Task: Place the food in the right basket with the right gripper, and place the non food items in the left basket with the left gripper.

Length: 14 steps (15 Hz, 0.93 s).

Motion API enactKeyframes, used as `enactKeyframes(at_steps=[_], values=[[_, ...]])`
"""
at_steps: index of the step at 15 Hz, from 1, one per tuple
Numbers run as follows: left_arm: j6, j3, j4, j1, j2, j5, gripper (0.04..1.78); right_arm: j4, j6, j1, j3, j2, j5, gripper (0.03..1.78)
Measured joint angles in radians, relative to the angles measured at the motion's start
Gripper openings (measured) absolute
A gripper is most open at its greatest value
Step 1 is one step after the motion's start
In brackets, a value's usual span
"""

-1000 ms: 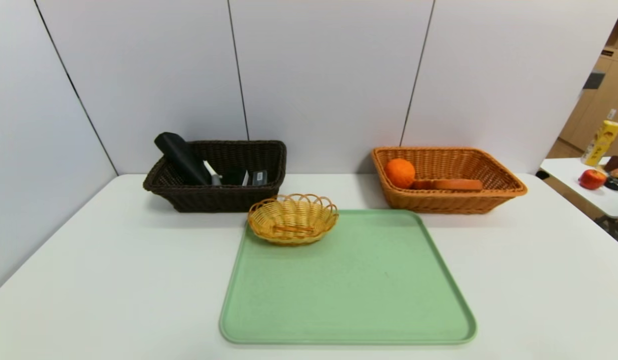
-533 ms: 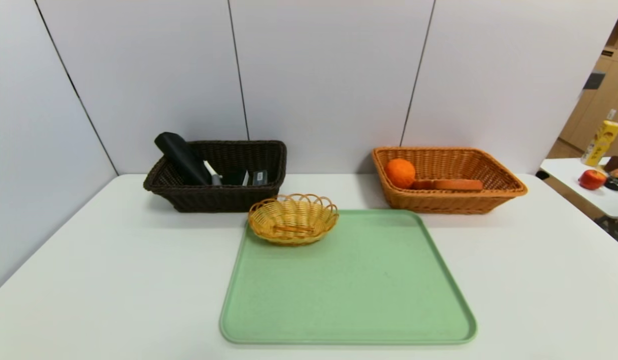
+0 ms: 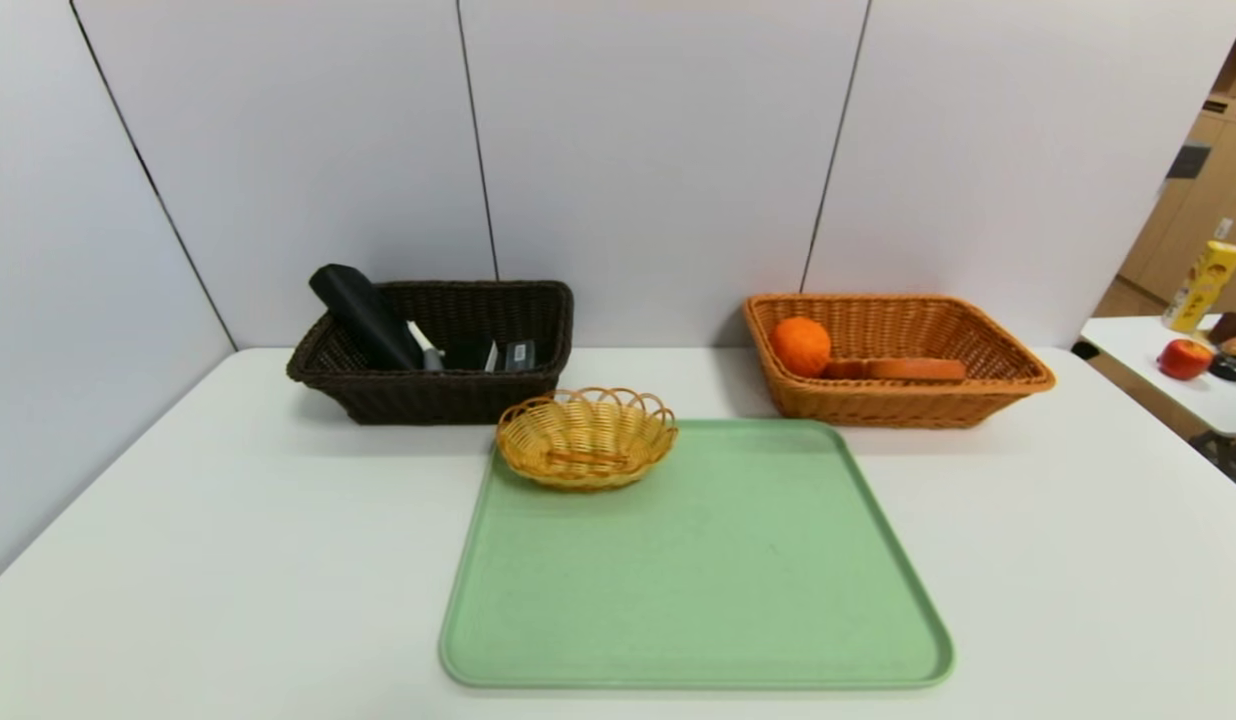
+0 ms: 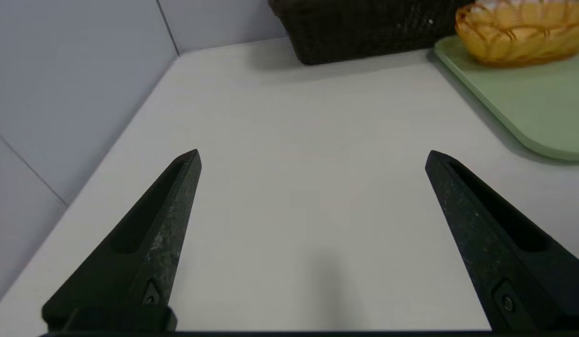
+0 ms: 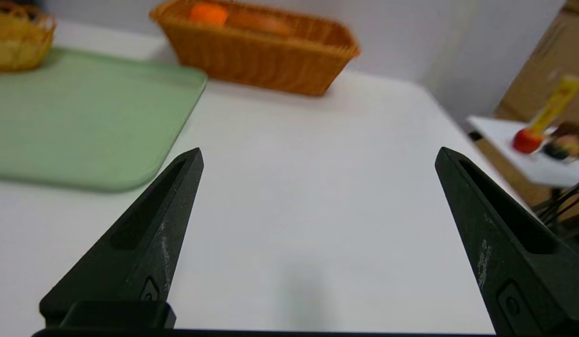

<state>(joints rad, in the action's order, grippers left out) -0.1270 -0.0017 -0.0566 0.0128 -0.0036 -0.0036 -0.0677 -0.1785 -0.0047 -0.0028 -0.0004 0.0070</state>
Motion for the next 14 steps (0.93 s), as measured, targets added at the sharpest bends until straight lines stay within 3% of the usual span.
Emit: enactKeyframes(at_steps=[2, 6, 14], values=[[0.04, 0.001, 0.065, 0.0, 0.0, -0.022, 1.69, 0.054, 0.079, 0.001, 0.001, -0.001, 0.018, 1.71], [0.132, 0.002, 0.057, 0.0, 0.0, 0.007, 1.69, 0.058, 0.25, 0.001, 0.002, -0.001, -0.039, 1.71], [0.134, 0.002, 0.057, 0.0, 0.001, 0.01, 1.69, 0.057, 0.259, 0.001, 0.003, -0.001, -0.041, 1.71]])
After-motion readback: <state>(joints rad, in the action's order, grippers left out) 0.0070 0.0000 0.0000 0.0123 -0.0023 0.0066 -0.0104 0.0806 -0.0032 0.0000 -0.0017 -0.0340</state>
